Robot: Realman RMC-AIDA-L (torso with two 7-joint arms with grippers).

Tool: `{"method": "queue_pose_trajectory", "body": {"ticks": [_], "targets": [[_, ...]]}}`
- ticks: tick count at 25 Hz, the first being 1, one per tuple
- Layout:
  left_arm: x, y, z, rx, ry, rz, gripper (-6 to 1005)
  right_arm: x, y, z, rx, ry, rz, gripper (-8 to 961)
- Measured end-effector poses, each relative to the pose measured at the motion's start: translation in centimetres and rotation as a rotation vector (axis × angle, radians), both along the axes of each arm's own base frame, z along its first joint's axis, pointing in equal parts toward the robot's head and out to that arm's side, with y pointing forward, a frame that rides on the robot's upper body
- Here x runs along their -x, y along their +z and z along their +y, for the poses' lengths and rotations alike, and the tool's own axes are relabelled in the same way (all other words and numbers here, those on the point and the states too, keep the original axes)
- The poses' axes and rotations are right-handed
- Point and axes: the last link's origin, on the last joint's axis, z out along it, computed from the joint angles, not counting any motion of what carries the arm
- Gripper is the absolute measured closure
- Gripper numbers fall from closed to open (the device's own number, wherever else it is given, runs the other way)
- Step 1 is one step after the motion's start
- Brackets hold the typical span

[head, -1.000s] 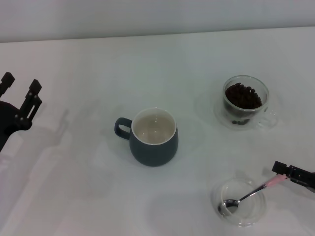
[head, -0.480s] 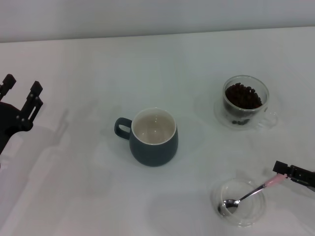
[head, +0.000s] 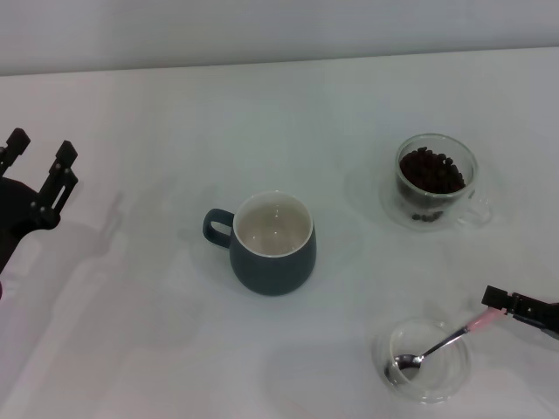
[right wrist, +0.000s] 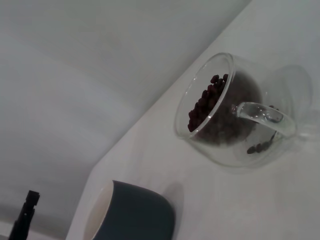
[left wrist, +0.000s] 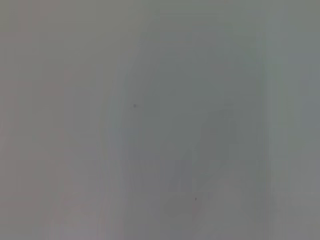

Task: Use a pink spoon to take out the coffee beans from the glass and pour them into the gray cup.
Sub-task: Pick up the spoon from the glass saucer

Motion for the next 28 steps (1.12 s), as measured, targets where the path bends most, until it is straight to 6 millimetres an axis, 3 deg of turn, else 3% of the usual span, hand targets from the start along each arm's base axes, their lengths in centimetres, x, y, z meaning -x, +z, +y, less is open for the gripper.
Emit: {"method": "queue_pose_trajectory", "body": {"ticks": [10,18,23,28], "targets": [[-0.03,-0.01,0.07,0.001,-0.001,0.001,399,-0.06,-0.21,0.36,0.011,-0.006,-0.011,510],[-0.02,0.06,0.14,0.0,-0.001,0.002,401,-0.24,-0.12,0.44,0.008,-0.017,-0.017,542],[0.0,0.05,0.15,0.0,0.0,0.003,401,-0.27,-0.09,0.61,0.006,-0.018,-0.02,737],[0.09,0.0,0.18,0.003,0.007,0.006,400,-0.14,-0.1,0.83,0.007,-0.011,-0.019,776]]}}
